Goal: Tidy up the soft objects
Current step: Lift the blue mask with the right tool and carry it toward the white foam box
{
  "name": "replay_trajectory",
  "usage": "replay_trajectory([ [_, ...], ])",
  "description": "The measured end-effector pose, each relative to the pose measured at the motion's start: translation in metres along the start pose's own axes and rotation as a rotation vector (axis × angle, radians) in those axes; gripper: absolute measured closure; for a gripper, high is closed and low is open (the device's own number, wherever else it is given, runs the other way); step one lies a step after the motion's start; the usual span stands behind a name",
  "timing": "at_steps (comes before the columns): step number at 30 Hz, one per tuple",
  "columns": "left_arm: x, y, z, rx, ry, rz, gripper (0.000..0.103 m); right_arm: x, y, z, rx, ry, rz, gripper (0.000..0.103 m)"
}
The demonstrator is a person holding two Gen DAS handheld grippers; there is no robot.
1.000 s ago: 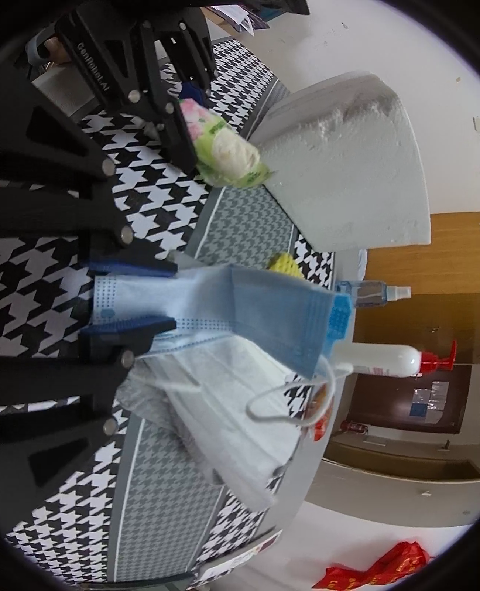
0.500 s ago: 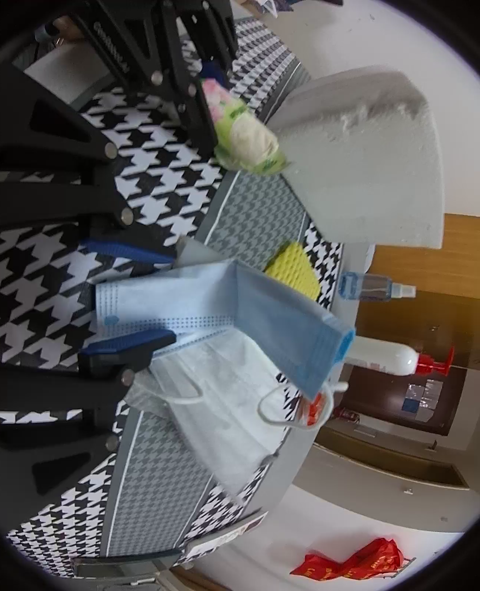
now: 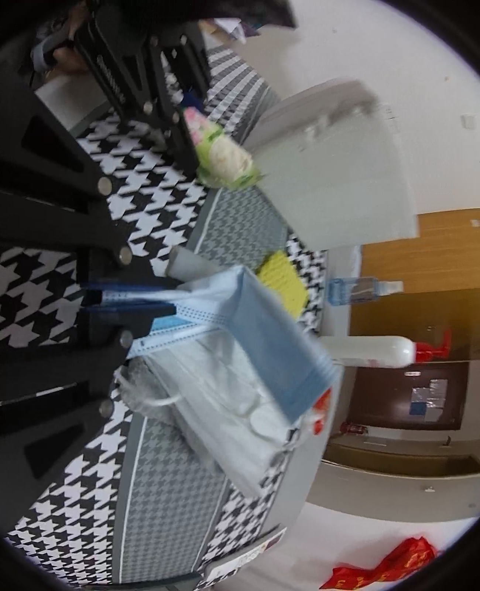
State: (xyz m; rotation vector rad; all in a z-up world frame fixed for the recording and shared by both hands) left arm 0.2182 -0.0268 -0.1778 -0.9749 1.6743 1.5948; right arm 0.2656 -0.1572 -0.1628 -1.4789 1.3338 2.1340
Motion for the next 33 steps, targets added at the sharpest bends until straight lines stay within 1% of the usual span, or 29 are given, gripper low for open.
replay_trajectory([
  [2, -0.001, 0.000, 0.001, -0.001, 0.006, -0.003, 0.077, -0.006, 0.013, 0.005, -0.040, -0.016, -0.037, 0.094],
  [5, -0.002, 0.002, 0.001, -0.003, 0.001, -0.015, 0.079, -0.013, 0.025, 0.007, -0.051, -0.021, -0.084, 0.094],
  [8, -0.003, 0.006, -0.001, -0.004, -0.007, -0.030, 0.080, -0.016, 0.031, 0.008, -0.065, -0.029, -0.114, 0.094],
  [12, -0.004, 0.009, -0.003, -0.005, -0.014, -0.041, 0.080, -0.019, 0.030, 0.007, -0.065, -0.032, -0.128, 0.094],
  [17, -0.009, 0.019, -0.003, -0.002, -0.017, -0.065, 0.080, -0.024, 0.040, 0.010, -0.073, -0.034, -0.148, 0.094],
  [23, -0.021, 0.040, 0.000, -0.014, -0.027, -0.113, 0.080, -0.028, 0.052, 0.016, -0.077, -0.030, -0.181, 0.094],
  [30, -0.035, 0.066, -0.001, -0.010, -0.044, -0.169, 0.080, -0.040, 0.070, 0.020, -0.075, -0.036, -0.237, 0.094],
  [33, -0.042, 0.077, -0.001, -0.003, -0.045, -0.193, 0.080, -0.044, 0.075, 0.025, -0.086, -0.032, -0.262, 0.094],
])
Point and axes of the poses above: each gripper's, at about its wrist camera, not at the fingertips, and y roughly against the way its jaws point, z to its left, x to its underside, the point moved 10 cm from there along -y, roughly the way its jaws point, and after that the axes turned 11 degrees about -z, right-handed, at the moved point
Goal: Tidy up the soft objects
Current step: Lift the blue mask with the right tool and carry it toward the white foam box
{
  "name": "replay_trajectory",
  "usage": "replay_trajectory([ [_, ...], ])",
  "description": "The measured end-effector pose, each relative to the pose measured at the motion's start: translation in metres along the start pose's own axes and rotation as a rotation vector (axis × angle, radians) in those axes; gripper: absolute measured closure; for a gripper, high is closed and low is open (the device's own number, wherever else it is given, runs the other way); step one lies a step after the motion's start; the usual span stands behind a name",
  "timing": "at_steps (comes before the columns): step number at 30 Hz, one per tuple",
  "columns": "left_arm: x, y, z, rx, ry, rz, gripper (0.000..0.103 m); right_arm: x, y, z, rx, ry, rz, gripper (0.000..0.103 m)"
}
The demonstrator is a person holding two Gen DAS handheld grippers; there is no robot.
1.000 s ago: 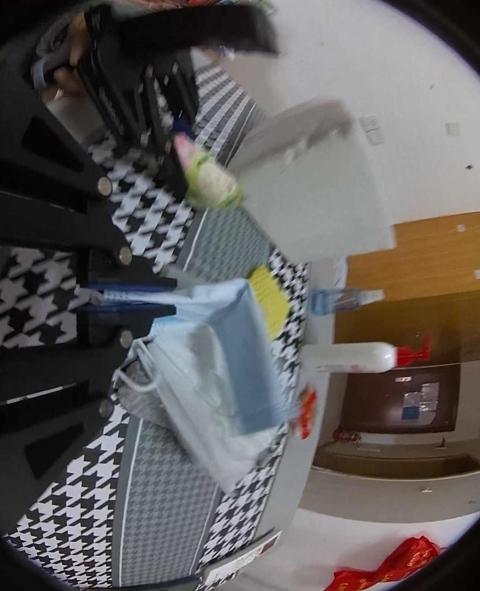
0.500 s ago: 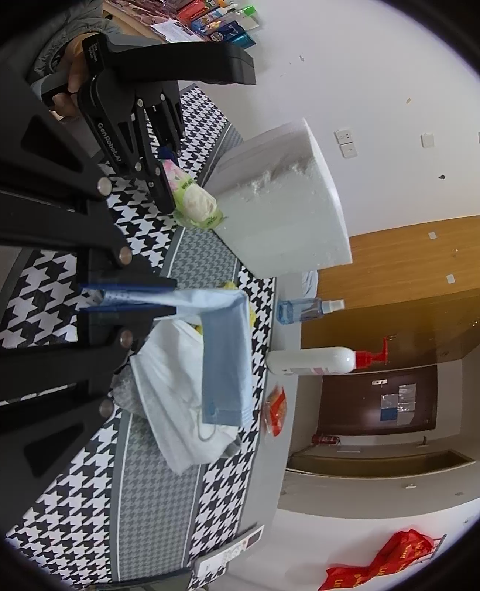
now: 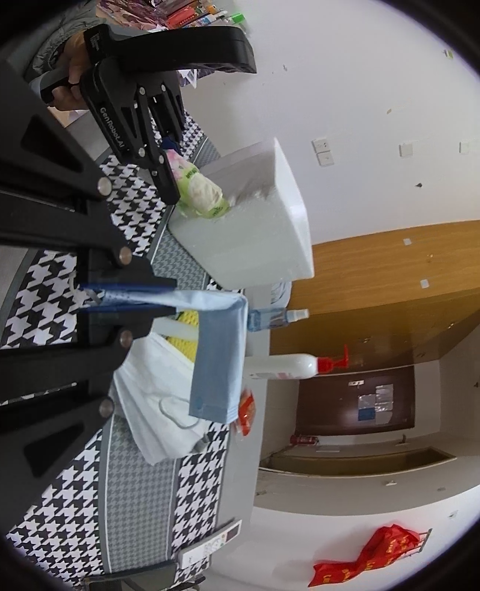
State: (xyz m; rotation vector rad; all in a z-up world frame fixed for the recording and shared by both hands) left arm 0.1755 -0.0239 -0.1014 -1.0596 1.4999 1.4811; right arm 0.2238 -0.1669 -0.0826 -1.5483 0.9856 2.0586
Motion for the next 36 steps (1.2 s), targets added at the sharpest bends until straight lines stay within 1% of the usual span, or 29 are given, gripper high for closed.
replay_trajectory([
  [8, -0.025, 0.014, 0.012, -0.014, -0.018, -0.069, 0.080, -0.015, 0.007, 0.008, -0.005, 0.001, -0.050, 0.094],
  [20, -0.052, 0.029, 0.011, -0.007, -0.056, -0.140, 0.080, -0.033, 0.011, 0.021, 0.004, 0.033, -0.096, 0.094],
  [25, -0.063, 0.035, 0.019, -0.032, -0.059, -0.173, 0.080, -0.040, 0.008, 0.025, 0.008, 0.037, -0.109, 0.094],
  [36, -0.082, 0.039, 0.037, -0.076, -0.049, -0.210, 0.080, -0.057, 0.000, 0.038, 0.000, 0.071, -0.128, 0.094],
])
Point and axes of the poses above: each gripper's, at about its wrist camera, not at the fingertips, and y roughly against the way its jaws point, z to its left, x to its underside, the point moved 10 cm from there along -y, roughly the way its jaws point, and after that the axes turned 11 degrees about -z, right-handed, at the moved point
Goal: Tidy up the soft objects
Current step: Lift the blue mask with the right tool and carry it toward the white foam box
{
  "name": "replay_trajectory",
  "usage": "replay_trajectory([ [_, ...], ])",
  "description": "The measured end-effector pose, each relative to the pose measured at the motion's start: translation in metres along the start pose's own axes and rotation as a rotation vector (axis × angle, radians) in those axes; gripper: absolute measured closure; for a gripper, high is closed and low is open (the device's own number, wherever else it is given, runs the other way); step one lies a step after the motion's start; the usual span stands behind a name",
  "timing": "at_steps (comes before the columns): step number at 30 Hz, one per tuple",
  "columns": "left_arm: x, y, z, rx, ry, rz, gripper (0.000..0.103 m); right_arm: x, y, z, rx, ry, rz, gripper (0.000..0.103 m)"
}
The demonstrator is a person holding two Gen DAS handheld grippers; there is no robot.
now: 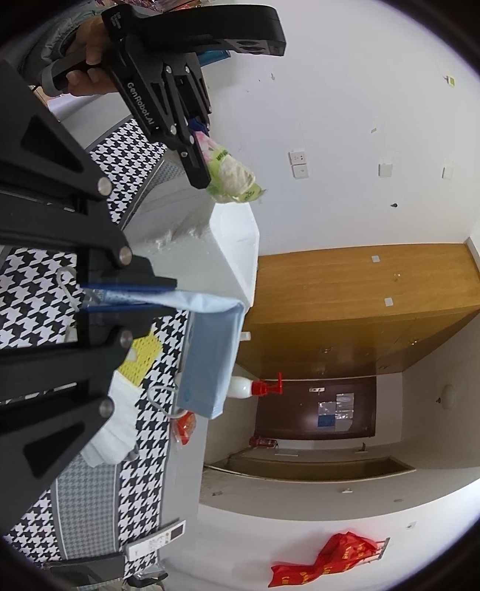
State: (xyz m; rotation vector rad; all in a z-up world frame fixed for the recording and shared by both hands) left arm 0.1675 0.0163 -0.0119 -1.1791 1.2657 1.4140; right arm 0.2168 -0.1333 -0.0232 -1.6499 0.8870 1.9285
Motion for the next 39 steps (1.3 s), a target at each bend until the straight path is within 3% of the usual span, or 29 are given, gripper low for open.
replay_trajectory([
  [16, -0.012, 0.011, 0.038, -0.110, 0.022, -0.004, 0.080, -0.022, -0.024, 0.026, -0.077, 0.025, -0.001, 0.094],
  [39, -0.015, 0.009, 0.059, -0.140, 0.033, -0.008, 0.080, -0.054, -0.062, 0.060, -0.144, 0.049, -0.022, 0.094],
])
Point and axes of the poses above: each gripper's, at about its wrist camera, not at the fingertips, and y roughly against the way its jaws point, z to its left, x to its underside, the point moved 10 cm from there along -y, roughly the way its jaws point, and after that the axes turned 11 degrees about -z, right-handed, at the moved point
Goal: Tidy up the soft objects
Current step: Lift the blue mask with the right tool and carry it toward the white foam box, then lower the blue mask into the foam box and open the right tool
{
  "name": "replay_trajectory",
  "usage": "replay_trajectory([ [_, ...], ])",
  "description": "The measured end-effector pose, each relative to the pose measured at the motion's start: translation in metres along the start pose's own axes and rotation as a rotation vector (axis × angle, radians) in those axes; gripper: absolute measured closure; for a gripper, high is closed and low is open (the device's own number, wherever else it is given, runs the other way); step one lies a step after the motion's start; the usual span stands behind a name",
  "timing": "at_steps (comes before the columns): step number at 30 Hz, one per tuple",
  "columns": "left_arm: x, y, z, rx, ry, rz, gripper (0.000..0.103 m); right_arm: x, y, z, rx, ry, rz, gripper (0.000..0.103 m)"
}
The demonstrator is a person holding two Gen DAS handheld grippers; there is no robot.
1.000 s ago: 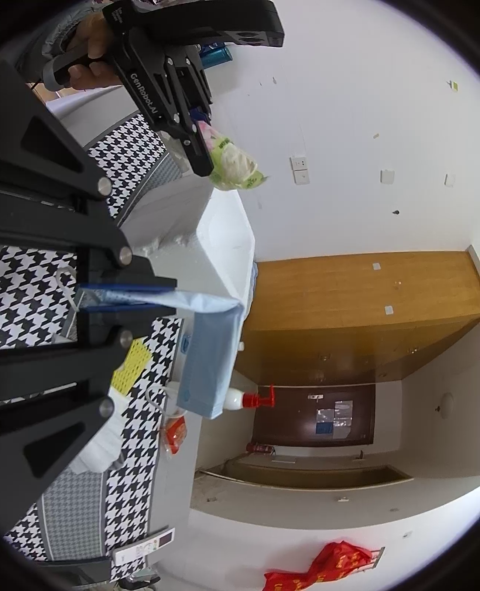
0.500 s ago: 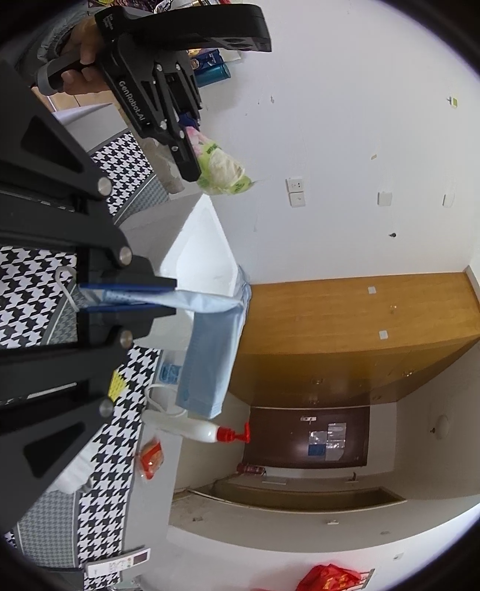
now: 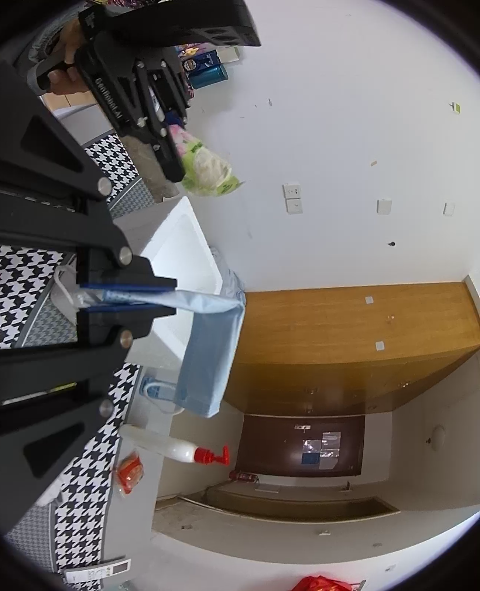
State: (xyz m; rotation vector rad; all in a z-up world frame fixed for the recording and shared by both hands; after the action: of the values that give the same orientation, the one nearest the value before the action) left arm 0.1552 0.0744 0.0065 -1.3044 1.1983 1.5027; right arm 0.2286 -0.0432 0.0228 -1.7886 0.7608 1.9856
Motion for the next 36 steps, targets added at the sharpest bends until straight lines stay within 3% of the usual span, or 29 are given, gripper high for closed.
replay_trajectory([
  [16, 0.003, -0.007, 0.025, -0.084, 0.025, 0.004, 0.080, -0.007, -0.037, 0.020, -0.046, 0.041, 0.039, 0.094],
  [36, 0.008, -0.020, 0.039, -0.117, 0.049, 0.028, 0.080, 0.008, -0.085, 0.023, -0.053, 0.035, 0.143, 0.094],
])
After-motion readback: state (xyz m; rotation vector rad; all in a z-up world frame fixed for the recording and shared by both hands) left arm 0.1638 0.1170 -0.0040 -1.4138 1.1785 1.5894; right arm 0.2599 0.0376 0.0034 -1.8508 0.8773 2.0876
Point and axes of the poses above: each gripper's, at about its wrist camera, not at the fingertips, and y roughly against the way its jaws point, z to its left, x to its underside, the point moved 10 cm from there along -y, roughly the way its jaws point, and after that the axes turned 11 degrees about -z, right-handed, at the moved point
